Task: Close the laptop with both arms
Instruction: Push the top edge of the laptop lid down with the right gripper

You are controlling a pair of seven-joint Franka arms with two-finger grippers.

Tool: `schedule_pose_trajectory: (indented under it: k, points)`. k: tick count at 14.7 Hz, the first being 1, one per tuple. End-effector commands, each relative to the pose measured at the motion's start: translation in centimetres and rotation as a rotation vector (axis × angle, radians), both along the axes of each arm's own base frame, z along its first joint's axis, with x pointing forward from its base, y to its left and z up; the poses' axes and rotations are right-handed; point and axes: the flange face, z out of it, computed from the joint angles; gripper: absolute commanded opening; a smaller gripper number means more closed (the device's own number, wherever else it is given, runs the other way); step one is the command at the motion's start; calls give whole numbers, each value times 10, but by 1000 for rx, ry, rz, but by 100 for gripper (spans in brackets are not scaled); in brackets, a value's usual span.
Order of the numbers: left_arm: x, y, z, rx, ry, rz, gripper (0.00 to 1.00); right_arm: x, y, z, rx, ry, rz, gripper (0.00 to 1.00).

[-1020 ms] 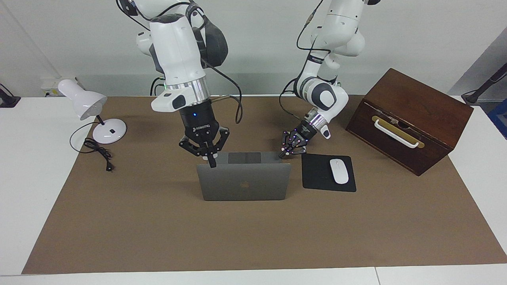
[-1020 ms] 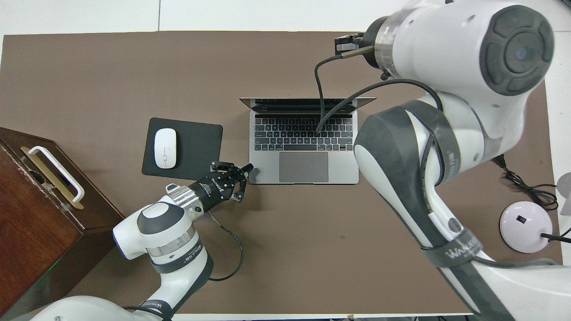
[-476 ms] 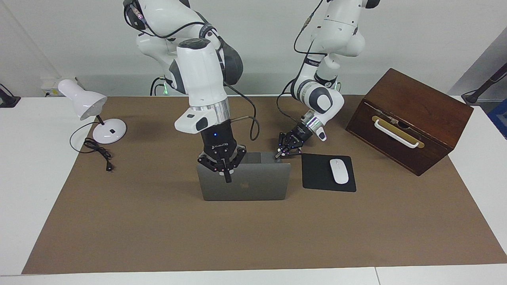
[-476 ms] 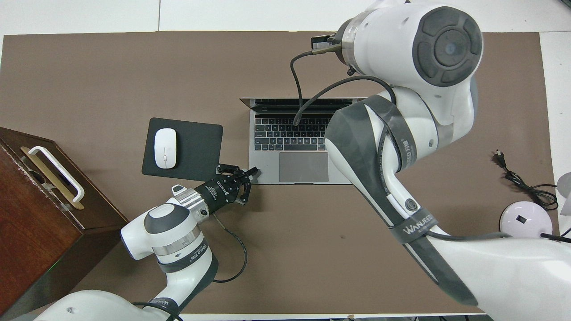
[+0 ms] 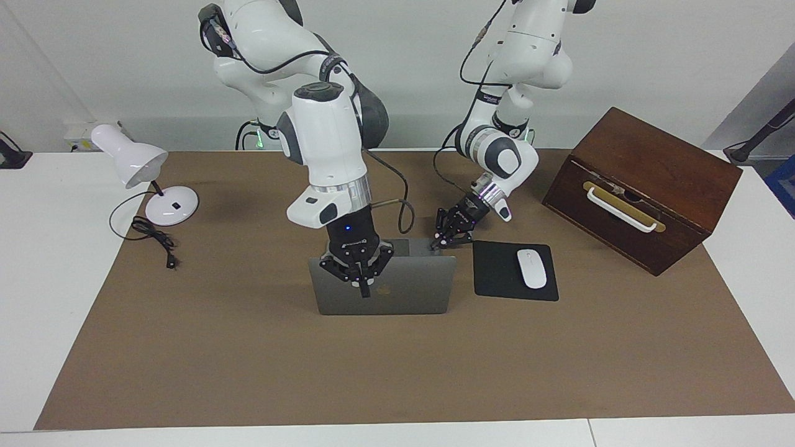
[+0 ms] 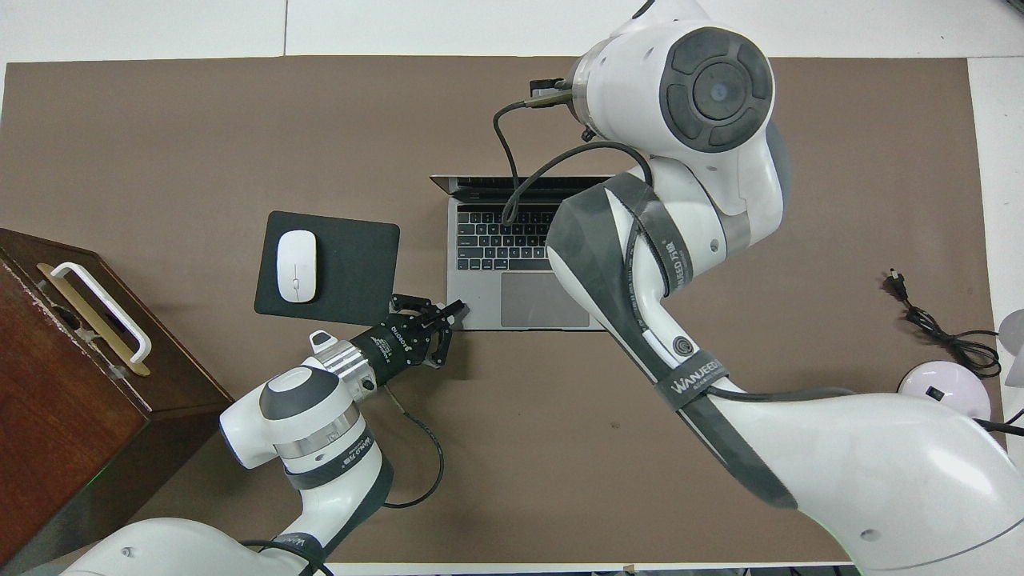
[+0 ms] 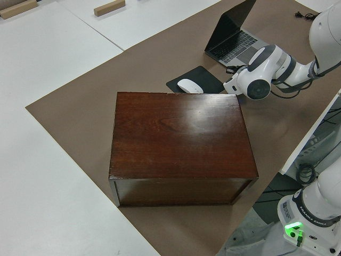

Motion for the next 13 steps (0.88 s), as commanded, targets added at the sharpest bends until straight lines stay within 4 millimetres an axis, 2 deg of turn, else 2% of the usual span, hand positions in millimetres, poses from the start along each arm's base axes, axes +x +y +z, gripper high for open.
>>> schedule_pose_trajectory:
  k: [1, 3, 7, 11, 13]
  points:
    - [-6, 2, -40, 25, 32, -9, 0, 0, 11, -6, -9, 6, -28, 0]
    - [-9, 1, -47, 5, -11, -51, 0, 0, 9, -8, -13, 10, -30, 0]
    - [-10, 1, -56, 24, -55, -87, 0, 4, 12, -44, -32, 60, -32, 0]
    - [-13, 1, -64, 37, -77, -108, 0, 4, 14, -60, -38, 100, -55, 0]
    - [-13, 2, -65, 40, -76, -107, 0, -4, 25, -64, -40, 132, -72, 0]
